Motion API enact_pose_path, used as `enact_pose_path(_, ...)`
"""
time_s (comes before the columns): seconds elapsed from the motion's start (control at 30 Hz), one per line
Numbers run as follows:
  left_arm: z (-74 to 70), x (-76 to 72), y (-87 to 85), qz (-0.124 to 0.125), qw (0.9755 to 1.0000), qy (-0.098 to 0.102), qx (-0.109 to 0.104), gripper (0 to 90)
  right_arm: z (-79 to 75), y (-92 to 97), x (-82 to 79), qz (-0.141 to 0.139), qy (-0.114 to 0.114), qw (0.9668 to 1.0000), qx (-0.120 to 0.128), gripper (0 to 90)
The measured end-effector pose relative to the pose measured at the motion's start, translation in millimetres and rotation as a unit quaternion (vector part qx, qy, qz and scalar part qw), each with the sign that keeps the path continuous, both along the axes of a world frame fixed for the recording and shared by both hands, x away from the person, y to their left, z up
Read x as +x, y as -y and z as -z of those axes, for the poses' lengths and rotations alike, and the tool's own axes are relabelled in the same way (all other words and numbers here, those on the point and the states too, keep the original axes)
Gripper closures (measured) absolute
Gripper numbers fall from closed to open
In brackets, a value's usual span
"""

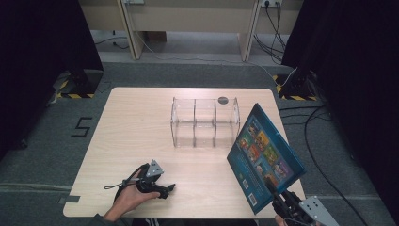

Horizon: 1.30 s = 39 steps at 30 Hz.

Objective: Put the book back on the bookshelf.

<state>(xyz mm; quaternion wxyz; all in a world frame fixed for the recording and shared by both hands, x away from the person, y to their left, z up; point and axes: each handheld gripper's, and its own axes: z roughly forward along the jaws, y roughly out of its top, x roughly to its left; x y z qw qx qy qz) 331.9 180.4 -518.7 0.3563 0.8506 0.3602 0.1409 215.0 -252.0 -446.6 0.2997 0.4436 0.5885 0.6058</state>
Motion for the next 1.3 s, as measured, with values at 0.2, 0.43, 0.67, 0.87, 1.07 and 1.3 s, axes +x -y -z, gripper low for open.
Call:
enact_pose_path(0.2,0.2,-0.4,0.3,0.000,1.0000,0.000,-0.001,13.1,-2.5,-6.8,-2.4,0.002,0.024,0.9981,-0.056,81.2)
enact_pose_path(0.43,0.3,-0.7,0.3,0.001,1.0000,0.001,-0.002,13.1,-3.9,-14.9,-4.4,-0.010,0.039,0.9960,-0.080,81.7)
enact_pose_path(0.67,0.3,-0.6,0.5,0.002,1.0000,0.001,-0.002,13.1,-3.7,-15.3,-4.2,-0.016,0.038,0.9964,-0.075,81.3)
enact_pose_path(0.87,0.4,-0.8,1.3,0.004,1.0000,0.001,-0.002,13.1,-3.7,-17.6,-3.4,-0.018,0.040,0.9960,-0.078,80.9)
enact_pose_path(1.07,0.6,-1.0,2.2,0.004,1.0000,0.003,-0.003,13.1,-4.8,-19.6,0.1,-0.022,0.041,0.9959,-0.078,80.5)
enact_pose_path(1.3,0.9,-1.3,2.7,0.004,1.0000,0.003,-0.005,13.1,-9.1,-26.4,7.9,-0.026,0.048,0.9949,-0.084,79.2)
